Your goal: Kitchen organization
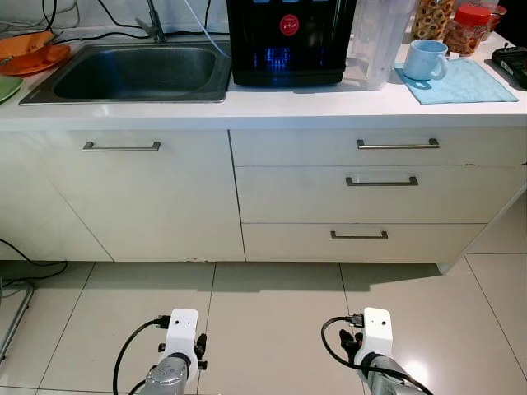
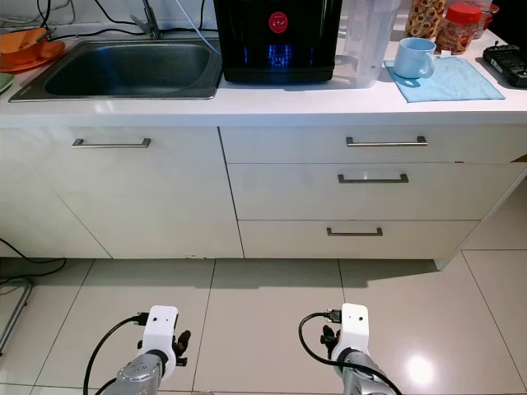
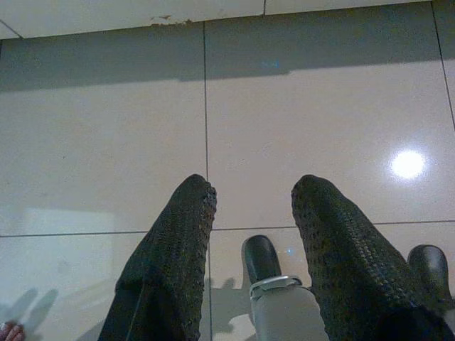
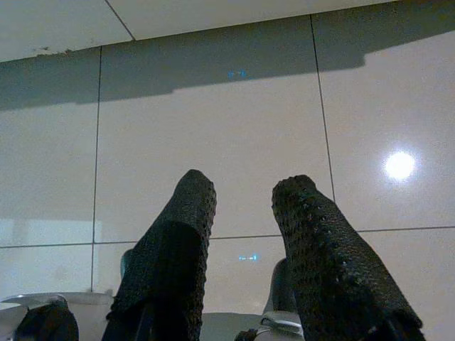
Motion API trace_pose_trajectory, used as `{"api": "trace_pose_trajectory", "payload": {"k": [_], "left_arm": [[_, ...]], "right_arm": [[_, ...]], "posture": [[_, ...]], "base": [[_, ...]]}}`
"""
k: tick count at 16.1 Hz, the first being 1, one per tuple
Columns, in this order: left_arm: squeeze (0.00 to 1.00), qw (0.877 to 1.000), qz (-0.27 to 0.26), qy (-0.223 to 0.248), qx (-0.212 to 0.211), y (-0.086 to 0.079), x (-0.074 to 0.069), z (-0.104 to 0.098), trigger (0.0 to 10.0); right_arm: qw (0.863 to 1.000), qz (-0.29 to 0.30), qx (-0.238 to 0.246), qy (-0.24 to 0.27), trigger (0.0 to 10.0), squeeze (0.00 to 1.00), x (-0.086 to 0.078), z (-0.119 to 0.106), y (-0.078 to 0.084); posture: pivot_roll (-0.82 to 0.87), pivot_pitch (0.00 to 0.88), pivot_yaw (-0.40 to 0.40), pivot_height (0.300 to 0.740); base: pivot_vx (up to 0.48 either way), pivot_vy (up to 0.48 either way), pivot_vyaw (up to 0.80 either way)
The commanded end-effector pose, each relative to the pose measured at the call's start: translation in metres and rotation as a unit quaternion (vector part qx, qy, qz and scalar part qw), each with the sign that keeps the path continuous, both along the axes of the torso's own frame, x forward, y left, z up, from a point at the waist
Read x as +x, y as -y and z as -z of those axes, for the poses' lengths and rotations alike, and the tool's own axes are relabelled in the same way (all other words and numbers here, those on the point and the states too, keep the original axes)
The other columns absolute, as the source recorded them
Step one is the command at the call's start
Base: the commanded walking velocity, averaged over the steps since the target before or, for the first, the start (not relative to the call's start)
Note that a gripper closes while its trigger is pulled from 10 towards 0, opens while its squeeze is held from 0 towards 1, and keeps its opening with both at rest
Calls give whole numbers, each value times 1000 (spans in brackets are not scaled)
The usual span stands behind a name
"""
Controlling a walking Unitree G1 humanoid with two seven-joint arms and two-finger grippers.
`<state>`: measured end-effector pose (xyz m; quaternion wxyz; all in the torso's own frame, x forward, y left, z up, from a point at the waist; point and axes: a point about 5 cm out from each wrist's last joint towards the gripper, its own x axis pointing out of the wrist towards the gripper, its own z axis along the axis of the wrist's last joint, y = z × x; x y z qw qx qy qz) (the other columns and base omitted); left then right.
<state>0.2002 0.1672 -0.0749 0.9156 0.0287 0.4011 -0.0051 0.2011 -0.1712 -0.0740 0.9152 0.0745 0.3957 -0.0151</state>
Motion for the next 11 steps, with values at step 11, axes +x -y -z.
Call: {"api": "trace_pose_trajectory", "payload": {"k": [11], "left_arm": [[0,1000,-7,12,-5,-6,3,-3,10000]], "right_arm": [[1000,-4,7,7,10000,0,2,-1,-5]], "posture": [[30,0,89,740]], "base": [[0,0,0]]}}
